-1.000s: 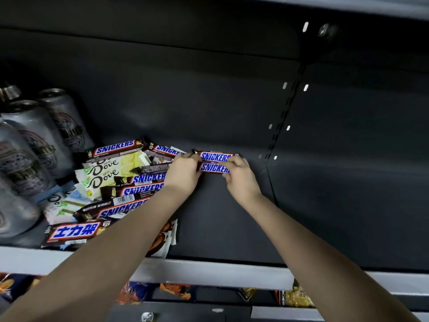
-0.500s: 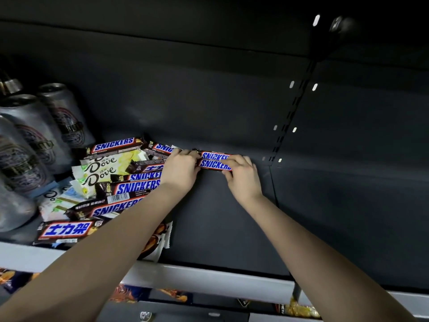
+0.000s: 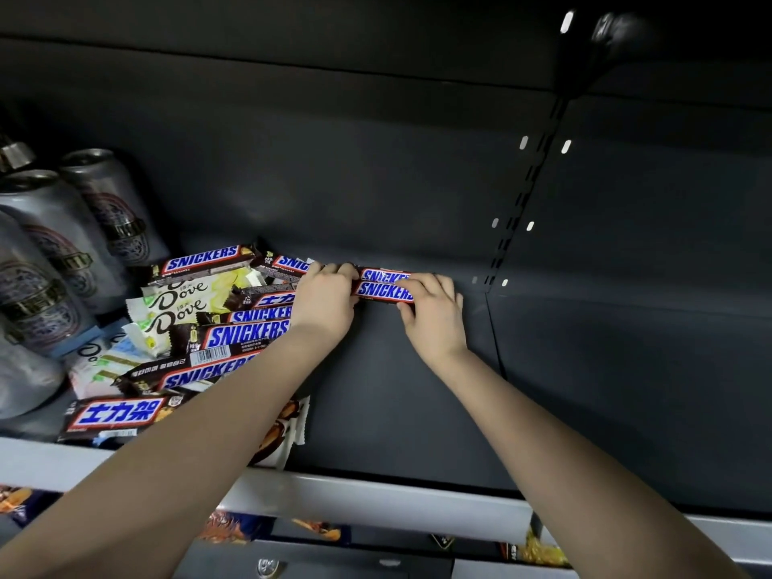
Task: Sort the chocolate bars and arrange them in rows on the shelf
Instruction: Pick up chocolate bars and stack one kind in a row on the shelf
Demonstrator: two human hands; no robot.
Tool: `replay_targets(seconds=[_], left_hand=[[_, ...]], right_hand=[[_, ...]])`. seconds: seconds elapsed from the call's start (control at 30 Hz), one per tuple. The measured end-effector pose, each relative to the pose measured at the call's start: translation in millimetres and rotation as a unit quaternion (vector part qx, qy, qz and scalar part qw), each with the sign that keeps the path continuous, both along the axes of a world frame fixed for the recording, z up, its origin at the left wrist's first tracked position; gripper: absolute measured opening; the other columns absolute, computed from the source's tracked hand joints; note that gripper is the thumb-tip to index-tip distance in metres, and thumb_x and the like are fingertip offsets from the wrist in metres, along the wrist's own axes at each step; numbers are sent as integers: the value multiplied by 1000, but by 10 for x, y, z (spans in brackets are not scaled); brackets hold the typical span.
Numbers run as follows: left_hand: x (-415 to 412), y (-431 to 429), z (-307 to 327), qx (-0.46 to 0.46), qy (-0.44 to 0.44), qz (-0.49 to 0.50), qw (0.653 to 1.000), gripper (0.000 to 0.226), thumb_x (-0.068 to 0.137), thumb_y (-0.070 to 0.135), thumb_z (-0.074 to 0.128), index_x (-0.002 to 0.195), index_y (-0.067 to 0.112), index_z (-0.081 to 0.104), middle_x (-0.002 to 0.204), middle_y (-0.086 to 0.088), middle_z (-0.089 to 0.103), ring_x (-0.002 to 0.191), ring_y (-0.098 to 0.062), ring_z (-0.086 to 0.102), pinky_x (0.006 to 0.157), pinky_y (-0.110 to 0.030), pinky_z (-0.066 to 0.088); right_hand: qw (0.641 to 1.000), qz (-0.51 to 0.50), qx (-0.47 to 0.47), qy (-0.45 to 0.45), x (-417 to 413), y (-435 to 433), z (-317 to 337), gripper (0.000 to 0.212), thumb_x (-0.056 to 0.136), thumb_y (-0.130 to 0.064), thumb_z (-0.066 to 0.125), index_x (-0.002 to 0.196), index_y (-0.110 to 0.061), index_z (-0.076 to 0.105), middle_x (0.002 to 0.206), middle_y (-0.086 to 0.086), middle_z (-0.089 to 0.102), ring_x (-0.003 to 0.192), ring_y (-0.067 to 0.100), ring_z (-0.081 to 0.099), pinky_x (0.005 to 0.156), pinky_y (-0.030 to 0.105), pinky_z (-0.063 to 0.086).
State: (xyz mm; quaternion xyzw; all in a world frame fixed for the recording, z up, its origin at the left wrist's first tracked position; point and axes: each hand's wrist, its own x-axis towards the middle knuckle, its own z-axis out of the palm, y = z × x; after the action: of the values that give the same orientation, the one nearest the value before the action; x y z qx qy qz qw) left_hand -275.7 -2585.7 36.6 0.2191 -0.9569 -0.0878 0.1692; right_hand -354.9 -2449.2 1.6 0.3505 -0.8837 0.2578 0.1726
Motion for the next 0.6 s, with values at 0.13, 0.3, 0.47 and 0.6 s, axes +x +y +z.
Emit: replay_targets(seconds=[0.13,0.3,0.47,0.6], left_hand=[[-24,-52,101,74,-24,-18,997,47,83,4,58,127,14,47,122,-14,54,115,-32,47,97,-36,41],[47,-193,291,113,-5,-47,992,52,79,3,61,128,14,49,122,-17,53,114,-31,52,98,-33,41],[278,-434,412,97,39,-24,994,42,80,5,58,120,18,59,124,-12,57,113,-28,54,96,-32,45],[559,-623,488,42,35,1,999,31,82,16,56,112,23,63,113,-4,66,107,-26,58,95,-35,44]], right_hand=[[1000,8,1,0,-12,18,-9,32,84,-14,64,116,-14,63,121,0,56,115,25,44,93,39,37],[999,12,-2,45,-23,35,21,39,78,-22,71,116,-16,63,117,3,58,111,25,46,93,45,39],[995,48,-36,74,33,-129,157,35,78,-22,68,112,-16,65,113,5,59,108,27,48,94,46,38],[992,81,-58,80,179,-389,217,34,82,-30,52,109,-16,67,111,5,61,106,25,49,92,44,42]])
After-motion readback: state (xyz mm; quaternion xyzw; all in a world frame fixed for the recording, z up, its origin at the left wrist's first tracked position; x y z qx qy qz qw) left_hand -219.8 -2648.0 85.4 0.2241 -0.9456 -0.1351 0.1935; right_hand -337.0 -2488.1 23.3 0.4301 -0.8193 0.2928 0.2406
